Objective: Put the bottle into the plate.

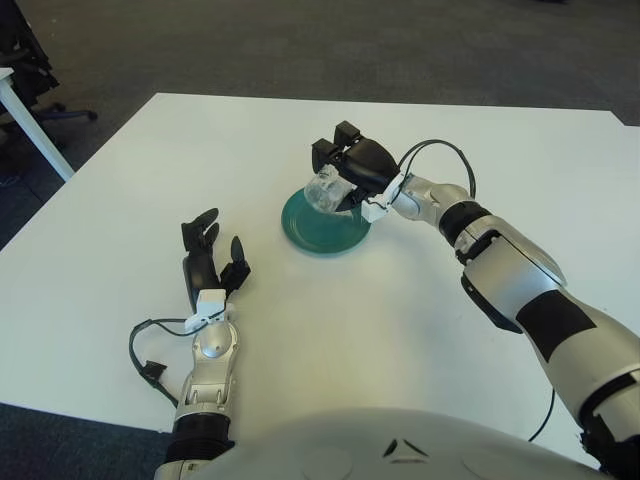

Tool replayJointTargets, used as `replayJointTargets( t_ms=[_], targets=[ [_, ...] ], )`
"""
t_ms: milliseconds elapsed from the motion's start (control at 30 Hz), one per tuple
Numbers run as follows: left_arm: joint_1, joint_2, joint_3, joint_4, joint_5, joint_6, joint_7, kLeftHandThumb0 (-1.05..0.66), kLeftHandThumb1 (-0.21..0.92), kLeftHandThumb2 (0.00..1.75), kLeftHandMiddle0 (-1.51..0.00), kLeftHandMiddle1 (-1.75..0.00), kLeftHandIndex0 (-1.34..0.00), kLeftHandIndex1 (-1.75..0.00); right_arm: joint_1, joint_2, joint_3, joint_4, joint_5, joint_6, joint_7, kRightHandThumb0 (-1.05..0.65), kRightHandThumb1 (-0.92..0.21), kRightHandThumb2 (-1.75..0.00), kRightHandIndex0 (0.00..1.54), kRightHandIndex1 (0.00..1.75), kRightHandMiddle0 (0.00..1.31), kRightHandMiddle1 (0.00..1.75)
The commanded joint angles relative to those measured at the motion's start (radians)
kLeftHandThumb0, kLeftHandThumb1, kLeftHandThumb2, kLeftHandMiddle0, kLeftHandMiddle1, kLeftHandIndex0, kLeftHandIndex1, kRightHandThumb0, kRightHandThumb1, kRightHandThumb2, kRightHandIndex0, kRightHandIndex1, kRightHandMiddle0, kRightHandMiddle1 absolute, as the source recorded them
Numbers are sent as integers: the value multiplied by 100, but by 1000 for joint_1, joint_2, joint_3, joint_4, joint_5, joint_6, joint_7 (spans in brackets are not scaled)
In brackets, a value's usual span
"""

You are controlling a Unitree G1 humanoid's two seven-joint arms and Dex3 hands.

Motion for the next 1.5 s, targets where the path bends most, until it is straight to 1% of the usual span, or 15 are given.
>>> replayJointTargets(
  t_ms=[0,200,467,767,1000,1267,1367,1400,1433,1467],
  targets=[
    [33,-4,10,-48,-8,3,-11,-75,92,66,-43,-48,-19,-114,10,-3,-14,2,21,-1,6,-39,-50,-113,129,175,105,175],
    [75,-12,14,-67,-3,-23,-15,-76,92,69,-45,-50,-20,-114,25,-1,-20,5,24,-12,-8,-40,-53,-107,128,175,104,175],
    [101,-24,8,-74,10,-45,-15,-79,92,73,-44,-54,-19,-115,41,2,-28,11,29,-19,5,-41,-55,-103,125,175,103,175],
    [110,-27,-14,-79,13,-79,-35,-79,92,75,-41,-56,-15,-113,56,3,-24,15,21,-19,11,-42,-57,-100,122,175,101,175],
    [111,-34,-26,-76,-3,-108,-55,-78,92,76,-40,-56,-11,-110,60,-3,-3,12,-3,-12,-18,-42,-57,-99,123,175,103,175],
    [104,-49,-32,-69,6,-127,-55,-78,92,75,-38,-57,-11,-110,64,-9,10,13,-8,-14,-30,-43,-57,-98,121,175,101,175],
    [102,-51,-33,-67,11,-130,-53,-79,92,75,-37,-58,-11,-110,65,-10,12,14,-6,-13,-26,-45,-59,-95,117,175,98,175],
    [100,-53,-34,-65,15,-133,-52,-79,92,75,-37,-58,-11,-111,66,-10,9,15,-1,-14,-10,-45,-60,-94,117,175,98,175],
    [99,-53,-35,-64,18,-135,-51,-79,92,75,-36,-58,-11,-111,67,-11,7,16,3,-14,2,-45,-55,-101,107,175,81,175],
    [98,-54,-35,-63,19,-137,-51,-79,92,75,-36,-58,-11,-111,67,-11,6,17,5,-15,10,-44,-53,-104,104,175,75,175]
  ],
)
